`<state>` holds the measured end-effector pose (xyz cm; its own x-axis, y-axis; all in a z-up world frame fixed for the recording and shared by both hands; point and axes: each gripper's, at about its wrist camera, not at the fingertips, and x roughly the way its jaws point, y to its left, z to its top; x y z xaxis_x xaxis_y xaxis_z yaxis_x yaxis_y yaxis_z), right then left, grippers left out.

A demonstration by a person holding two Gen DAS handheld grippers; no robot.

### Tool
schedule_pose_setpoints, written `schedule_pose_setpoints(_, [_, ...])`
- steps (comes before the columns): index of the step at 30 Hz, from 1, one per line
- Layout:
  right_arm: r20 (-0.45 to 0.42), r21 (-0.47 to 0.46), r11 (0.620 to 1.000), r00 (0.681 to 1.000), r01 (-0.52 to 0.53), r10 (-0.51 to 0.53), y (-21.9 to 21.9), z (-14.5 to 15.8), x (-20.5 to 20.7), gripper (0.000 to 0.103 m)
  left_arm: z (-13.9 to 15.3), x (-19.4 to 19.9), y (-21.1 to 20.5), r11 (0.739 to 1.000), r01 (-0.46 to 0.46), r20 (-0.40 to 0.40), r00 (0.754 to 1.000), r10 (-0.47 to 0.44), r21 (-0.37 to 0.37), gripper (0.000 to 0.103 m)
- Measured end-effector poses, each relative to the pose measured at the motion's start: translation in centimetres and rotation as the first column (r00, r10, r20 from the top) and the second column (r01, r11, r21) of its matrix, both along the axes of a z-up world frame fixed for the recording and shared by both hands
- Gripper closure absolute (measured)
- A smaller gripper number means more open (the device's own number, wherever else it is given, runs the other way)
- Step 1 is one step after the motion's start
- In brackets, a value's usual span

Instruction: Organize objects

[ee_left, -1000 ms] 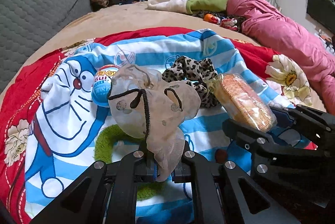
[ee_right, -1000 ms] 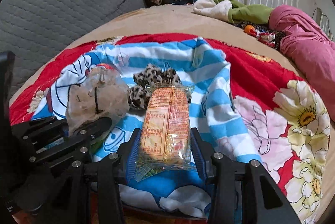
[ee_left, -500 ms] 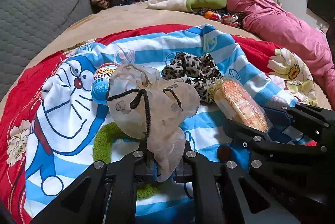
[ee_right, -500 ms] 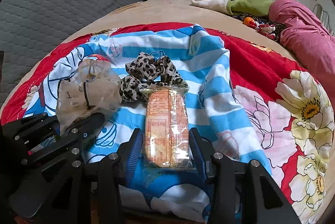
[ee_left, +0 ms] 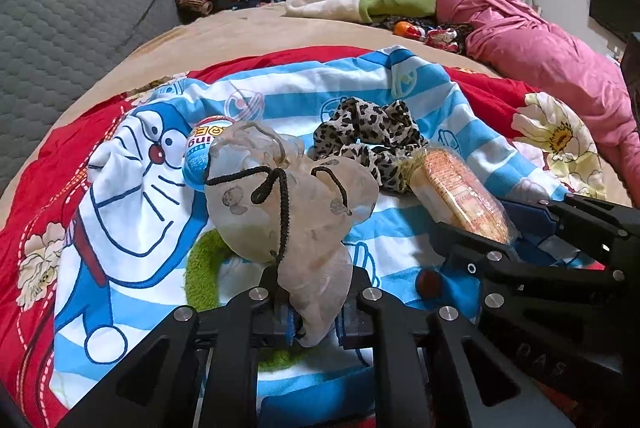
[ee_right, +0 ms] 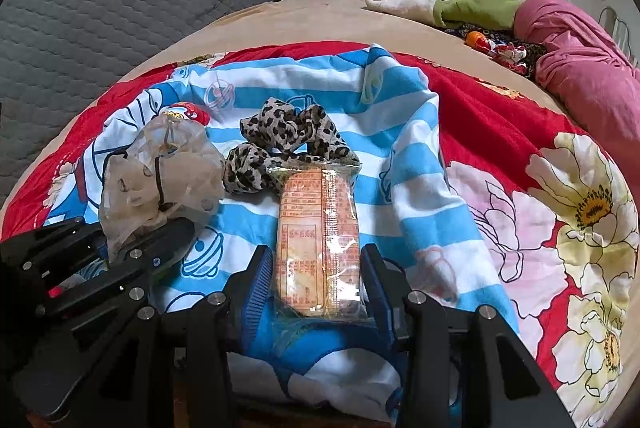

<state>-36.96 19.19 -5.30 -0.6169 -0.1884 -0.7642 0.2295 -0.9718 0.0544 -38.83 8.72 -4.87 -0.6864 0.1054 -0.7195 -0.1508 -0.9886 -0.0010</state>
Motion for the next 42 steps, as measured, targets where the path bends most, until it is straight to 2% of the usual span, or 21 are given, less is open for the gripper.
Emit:
schedule_pose_setpoints(11, [-0.008,-0.02,1.0,1.0,0.005,-0.005,0.4,0.7,0.3,0.057,-0.1,0.6,-1.0,0.999,-0.038,0.02,0.999,0.037,0.011,0.053])
schedule_pose_setpoints(14, [-0.014,-0.025,1.0,1.0,0.006,-0.007,0.5,0.9,0.4,0.057,0.2,0.8,-1.3,0.999,-0.048,0.013,0.999,0.048,0.009,0.048])
schedule_pose_setpoints(21, [-0.03,-0.027,1.0,0.999,0.011,-0.012,0.8,1.8,0.9,0.056,0.7,1.5,-1.9,0.998,-0.06,0.01,0.998,0.059,0.013,0.03])
schedule_pose_setpoints(23, [-0.04,-0.03,0.999,0.999,0.018,-0.019,0.9,2.2,1.1,0.046,1.1,1.7,-2.0,0.998,-0.066,0.006,0.998,0.066,0.013,0.026])
schedule_pose_setpoints(36, [-0.091,-0.024,0.999,0.995,0.038,-0.04,0.8,4.9,3.8,0.017,2.9,4.2,-3.4,0.995,-0.097,-0.019,0.995,0.097,-0.023,0.019])
schedule_pose_setpoints(37, [-0.095,-0.027,0.999,0.995,0.037,-0.04,0.8,5.1,4.1,0.015,3.1,4.5,-3.6,0.995,-0.097,-0.02,0.995,0.097,-0.022,0.018])
schedule_pose_setpoints(39, [-0.096,-0.025,0.999,0.994,0.042,-0.044,0.7,5.3,4.6,0.012,3.5,4.9,-3.7,0.995,-0.101,-0.026,0.995,0.1,-0.023,0.008])
schedule_pose_setpoints(41, [-0.095,-0.023,0.999,0.995,0.04,-0.042,0.7,5.6,5.0,0.006,3.9,5.3,-3.9,0.995,-0.1,-0.032,0.995,0.099,-0.022,0.001])
schedule_pose_setpoints(42, [-0.095,-0.026,0.999,0.995,0.035,-0.037,0.6,5.8,5.4,0.005,4.2,5.6,-3.9,0.995,-0.1,-0.036,0.994,0.099,-0.021,0.001])
